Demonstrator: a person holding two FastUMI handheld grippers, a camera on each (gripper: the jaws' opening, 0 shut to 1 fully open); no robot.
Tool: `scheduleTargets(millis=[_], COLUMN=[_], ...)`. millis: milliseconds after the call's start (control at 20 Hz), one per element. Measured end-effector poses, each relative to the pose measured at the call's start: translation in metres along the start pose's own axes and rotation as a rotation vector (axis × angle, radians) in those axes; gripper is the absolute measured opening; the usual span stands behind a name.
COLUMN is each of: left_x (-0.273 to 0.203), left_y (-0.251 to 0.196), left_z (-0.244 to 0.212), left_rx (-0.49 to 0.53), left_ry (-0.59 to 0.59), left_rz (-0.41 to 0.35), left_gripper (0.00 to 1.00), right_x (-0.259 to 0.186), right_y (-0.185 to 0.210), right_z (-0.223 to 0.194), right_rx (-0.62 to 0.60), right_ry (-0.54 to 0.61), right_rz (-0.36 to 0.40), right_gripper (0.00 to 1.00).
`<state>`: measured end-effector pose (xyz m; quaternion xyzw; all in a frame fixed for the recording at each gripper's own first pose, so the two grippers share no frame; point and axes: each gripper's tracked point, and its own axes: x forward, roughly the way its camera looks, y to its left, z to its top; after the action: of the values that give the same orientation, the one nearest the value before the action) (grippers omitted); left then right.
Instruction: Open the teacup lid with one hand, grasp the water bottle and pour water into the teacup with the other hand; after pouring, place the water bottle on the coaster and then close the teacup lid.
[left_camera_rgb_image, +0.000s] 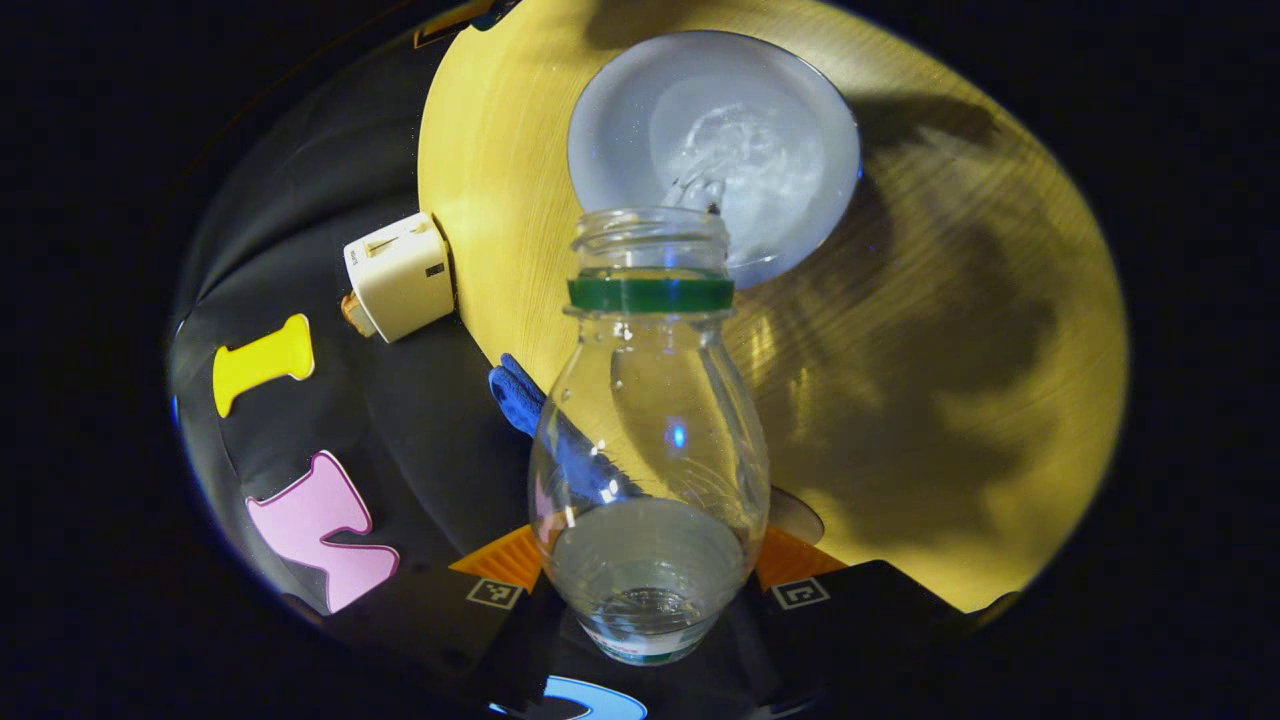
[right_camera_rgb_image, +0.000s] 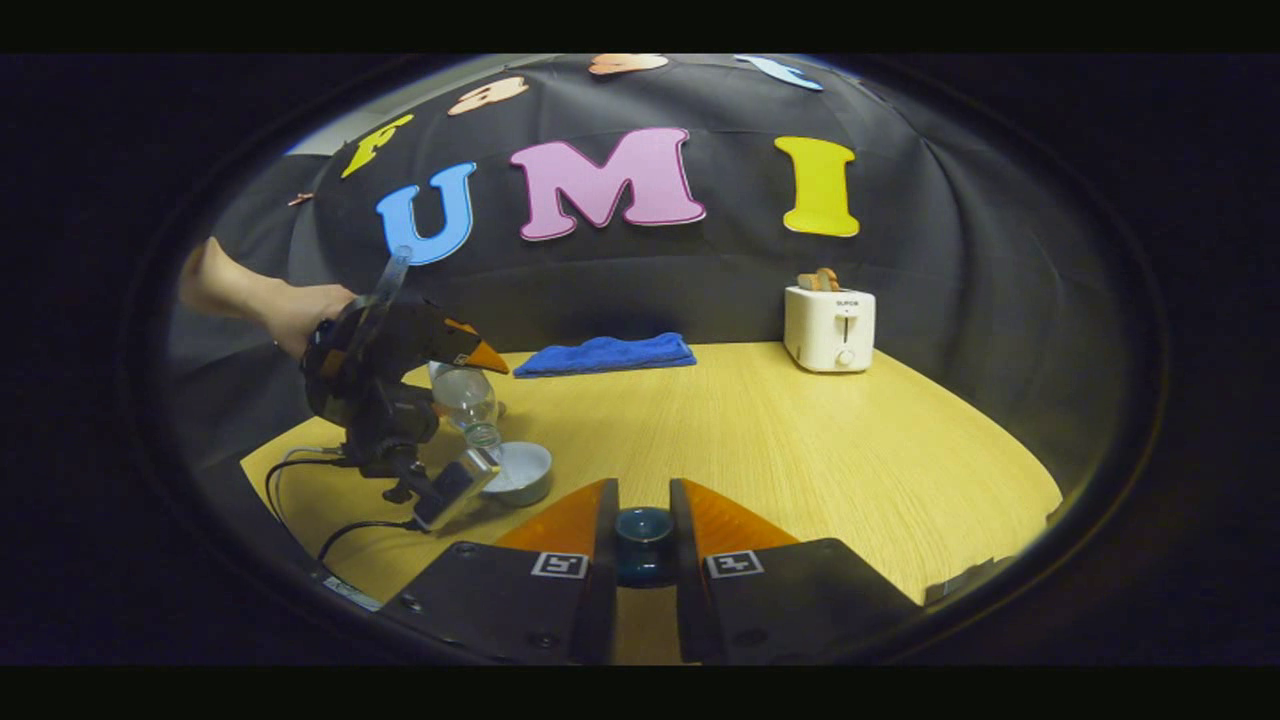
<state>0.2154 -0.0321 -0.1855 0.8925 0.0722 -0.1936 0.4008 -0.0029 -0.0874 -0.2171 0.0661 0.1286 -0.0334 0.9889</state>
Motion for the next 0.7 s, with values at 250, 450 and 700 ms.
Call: scheduleTargets(millis=[250, 450, 700], left_x=[0.0003, -0.0025, -0.0058], left_y=[-0.0013, 0.004, 0.0044], left_z=[-0.003, -0.0001, -0.001], left_rx=[0.049, 0.084, 0.098], left_ry=[-0.002, -0.015, -0.015], left_rz=[0.004, 0.029, 0.073], left_gripper=[0.75, 0.75, 0.75], right_x=[0.0029, 0.0013, 0.0029], right_y=[0.0, 0.0015, 0.0018], right_z=[0.0, 0.0025, 0.003], right_rx=[-0.005, -0.005, 0.0], right_ry=[0.001, -0.002, 0.0], right_rz=[-0.002, -0.006, -0.007], right_gripper=[0.28, 0.28, 0.28])
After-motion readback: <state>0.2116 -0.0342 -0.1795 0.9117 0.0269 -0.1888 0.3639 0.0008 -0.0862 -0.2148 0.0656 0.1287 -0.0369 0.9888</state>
